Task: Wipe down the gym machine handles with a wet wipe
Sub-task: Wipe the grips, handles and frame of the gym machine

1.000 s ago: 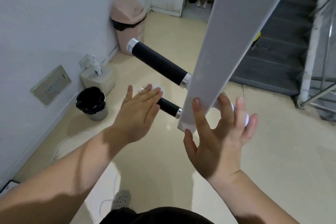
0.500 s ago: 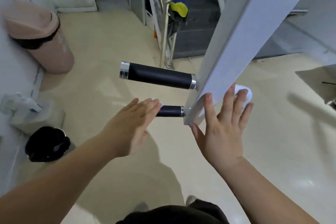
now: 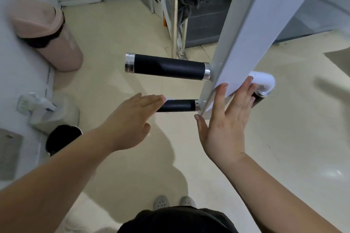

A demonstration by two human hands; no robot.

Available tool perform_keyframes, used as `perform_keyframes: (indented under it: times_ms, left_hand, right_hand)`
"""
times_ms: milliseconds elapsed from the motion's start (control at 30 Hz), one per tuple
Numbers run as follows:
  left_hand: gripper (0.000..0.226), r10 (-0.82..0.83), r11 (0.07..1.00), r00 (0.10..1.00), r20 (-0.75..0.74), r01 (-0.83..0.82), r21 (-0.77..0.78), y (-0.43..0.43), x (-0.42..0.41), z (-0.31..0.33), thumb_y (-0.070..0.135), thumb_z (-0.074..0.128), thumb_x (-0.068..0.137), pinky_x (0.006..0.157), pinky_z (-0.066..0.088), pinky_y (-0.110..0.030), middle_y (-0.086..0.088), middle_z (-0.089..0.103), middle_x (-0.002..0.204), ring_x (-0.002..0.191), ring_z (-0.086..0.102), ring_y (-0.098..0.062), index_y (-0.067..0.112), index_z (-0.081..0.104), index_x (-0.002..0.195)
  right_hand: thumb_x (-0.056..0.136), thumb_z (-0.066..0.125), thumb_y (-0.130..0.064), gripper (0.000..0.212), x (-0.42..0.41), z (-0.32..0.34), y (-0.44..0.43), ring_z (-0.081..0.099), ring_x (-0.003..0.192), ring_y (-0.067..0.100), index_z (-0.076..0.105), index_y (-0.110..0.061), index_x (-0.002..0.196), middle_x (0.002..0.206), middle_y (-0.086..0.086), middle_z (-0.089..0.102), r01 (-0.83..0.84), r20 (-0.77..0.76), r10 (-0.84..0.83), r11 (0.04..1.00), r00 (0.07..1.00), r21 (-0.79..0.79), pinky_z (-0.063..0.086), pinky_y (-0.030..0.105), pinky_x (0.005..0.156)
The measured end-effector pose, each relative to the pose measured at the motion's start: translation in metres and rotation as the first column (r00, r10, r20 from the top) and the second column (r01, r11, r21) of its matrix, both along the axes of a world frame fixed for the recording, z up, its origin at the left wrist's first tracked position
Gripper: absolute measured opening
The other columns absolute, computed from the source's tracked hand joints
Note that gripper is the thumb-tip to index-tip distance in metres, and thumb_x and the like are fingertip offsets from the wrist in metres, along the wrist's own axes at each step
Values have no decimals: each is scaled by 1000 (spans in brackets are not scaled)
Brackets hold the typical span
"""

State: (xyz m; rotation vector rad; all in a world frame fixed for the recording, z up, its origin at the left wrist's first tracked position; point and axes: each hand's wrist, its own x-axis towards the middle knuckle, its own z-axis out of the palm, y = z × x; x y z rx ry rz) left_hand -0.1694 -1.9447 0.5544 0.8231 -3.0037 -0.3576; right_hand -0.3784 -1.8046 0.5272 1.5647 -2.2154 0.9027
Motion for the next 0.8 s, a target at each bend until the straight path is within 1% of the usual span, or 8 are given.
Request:
perform_keyframes:
  times_ms: [167, 333, 400, 467, 533, 600, 667, 800]
  left_hand:
    - [82, -111, 994, 994, 3, 111, 20, 20, -45, 4, 7, 53, 85, 126, 15, -34, 0, 24, 168, 152, 28, -18, 13, 21, 161]
    - [77, -21, 994, 1000, -13, 23, 108, 1, -28, 6, 4, 52, 88, 114, 25, -18, 8, 37, 162, 144, 40, -15, 26, 31, 159]
    - [74, 35, 980, 999, 18, -38, 194, -12, -15, 9, 4, 53, 89, 100, 30, -9, 11, 47, 154, 123, 52, -7, 30, 36, 156]
    - [73, 44, 948, 999, 27, -50, 314, -24, -13, 12, 1, 52, 90, 89, 33, -6, 13, 53, 148, 102, 53, 3, 33, 40, 154]
    - [76, 8, 918, 1000, 21, -15, 397, -33, -21, 13, 0, 50, 88, 99, 33, -11, 15, 48, 153, 119, 53, 5, 36, 40, 154]
    - [78, -102, 907, 995, 1, 92, 412, -38, -37, 11, 0, 50, 89, 116, 22, -15, 18, 32, 162, 146, 33, 0, 33, 34, 157]
    - [78, -235, 891, 972, -15, 222, 396, -42, -53, 9, 4, 51, 90, 119, 11, -11, 24, 20, 163, 151, 20, 3, 32, 26, 159]
    - [84, -393, 794, 919, -41, 362, 489, -71, -52, 10, 7, 46, 85, 124, 13, -19, 29, 14, 164, 150, 13, 11, 40, 23, 159]
  right_hand:
    - [89, 72, -8, 97, 0, -6, -1, 4, 146, 65, 2, -24, 154, 156, 38, -6, -38, 22, 39, 998, 999, -54, 13, 75, 117]
    - [88, 72, 1, 100, -5, -11, -3, 1, 147, 58, 3, -31, 154, 156, 36, -6, -39, -26, 37, 994, 999, -106, 7, 71, 119]
    - [87, 73, 2, 108, -4, -12, -3, 0, 148, 56, 0, -35, 156, 157, 36, -7, -11, -34, 8, 994, 999, -110, 5, 70, 119]
    - [86, 74, 3, 115, -4, -12, -3, 3, 148, 58, -7, -36, 159, 157, 35, -7, 21, -45, -26, 993, 999, -114, 8, 72, 119]
    - [86, 73, 4, 109, -3, -12, -5, 5, 147, 59, -1, -33, 157, 158, 34, -7, 43, -55, -49, 993, 997, -107, 12, 73, 118]
    - [88, 70, 3, 97, -1, -10, -10, 5, 149, 54, 5, -26, 153, 158, 31, -6, 77, -44, -81, 992, 996, -102, 19, 73, 116]
    - [89, 68, 3, 94, 6, -6, -15, 9, 149, 55, 3, -22, 152, 160, 37, -3, 119, -22, -122, 987, 992, -108, 29, 74, 111]
    - [93, 65, 0, 95, 26, 7, -20, 18, 150, 58, -4, -27, 152, 158, 34, -2, 227, 21, -226, 970, 974, -91, 40, 67, 105]
